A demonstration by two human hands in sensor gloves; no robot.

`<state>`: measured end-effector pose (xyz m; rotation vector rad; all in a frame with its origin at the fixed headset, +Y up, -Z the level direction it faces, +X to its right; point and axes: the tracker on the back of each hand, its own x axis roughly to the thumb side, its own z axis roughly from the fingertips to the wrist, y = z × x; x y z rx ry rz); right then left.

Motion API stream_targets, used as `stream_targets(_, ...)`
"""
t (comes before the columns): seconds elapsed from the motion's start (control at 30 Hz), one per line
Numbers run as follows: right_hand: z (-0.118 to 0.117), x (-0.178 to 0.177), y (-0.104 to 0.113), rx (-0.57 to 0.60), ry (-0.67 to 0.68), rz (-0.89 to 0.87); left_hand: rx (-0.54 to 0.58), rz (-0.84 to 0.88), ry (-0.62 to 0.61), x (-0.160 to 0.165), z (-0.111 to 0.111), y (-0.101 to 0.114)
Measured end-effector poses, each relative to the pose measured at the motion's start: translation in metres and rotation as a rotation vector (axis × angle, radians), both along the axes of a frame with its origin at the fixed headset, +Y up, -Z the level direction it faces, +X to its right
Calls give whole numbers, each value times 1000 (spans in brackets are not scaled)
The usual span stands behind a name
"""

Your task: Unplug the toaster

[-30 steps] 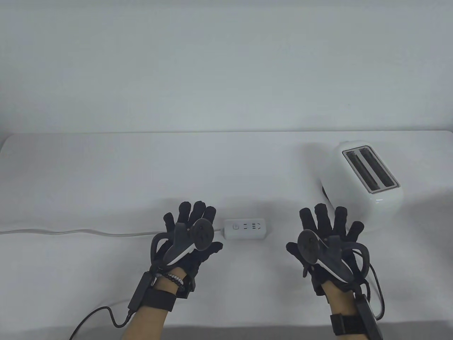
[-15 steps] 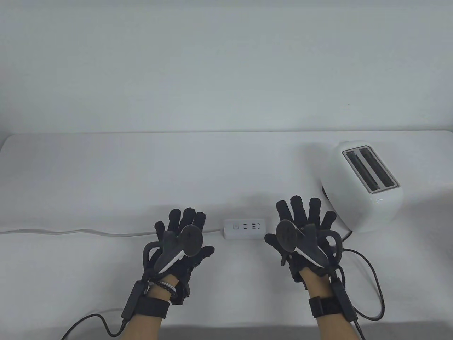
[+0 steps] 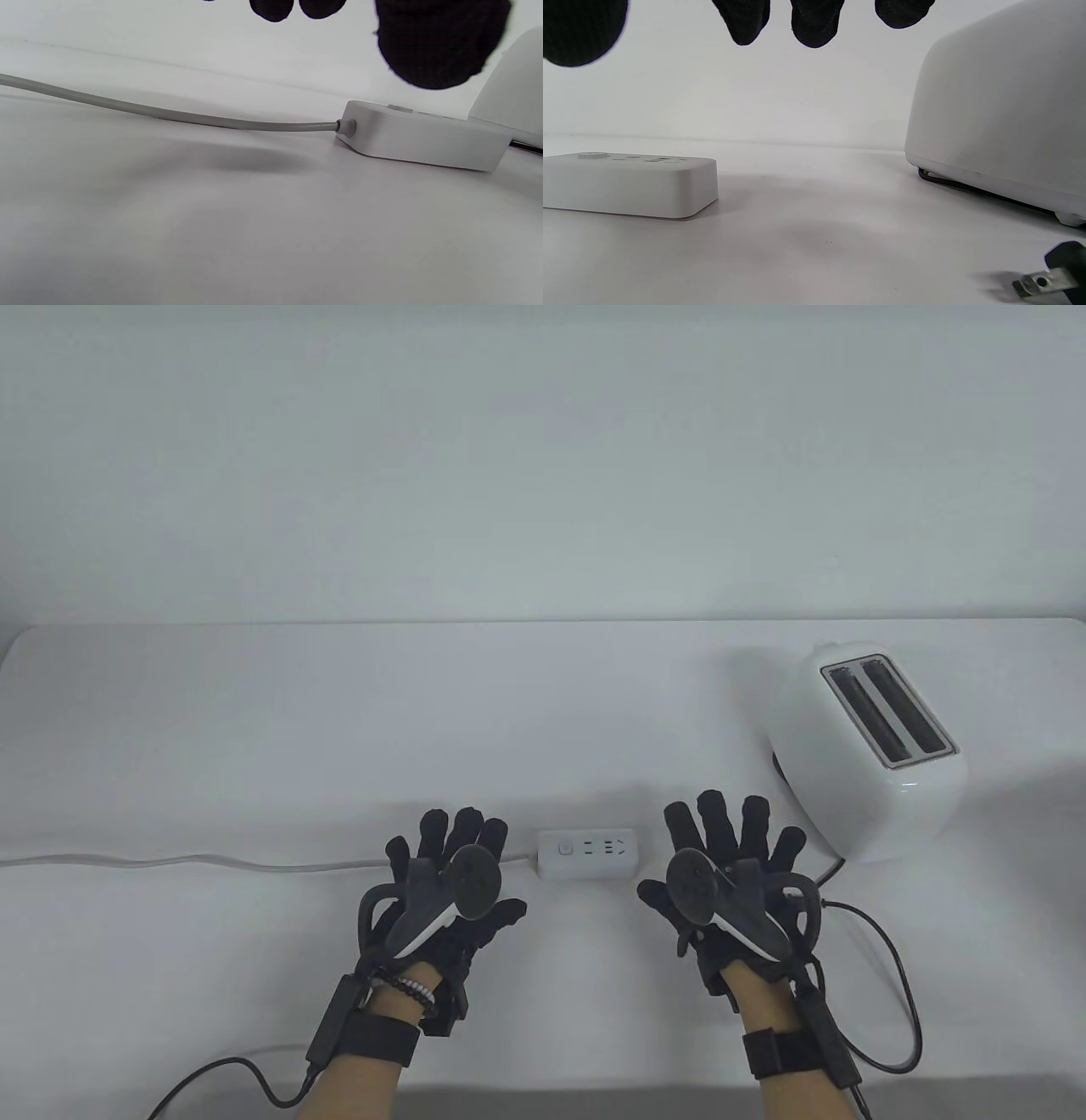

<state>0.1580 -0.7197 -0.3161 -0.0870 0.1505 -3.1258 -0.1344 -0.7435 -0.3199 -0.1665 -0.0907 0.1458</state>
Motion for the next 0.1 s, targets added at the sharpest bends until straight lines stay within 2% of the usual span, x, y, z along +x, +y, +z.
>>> stream_targets(0.1,3,3,2,4,-10,-1,-11,-2,2,1,0,-1)
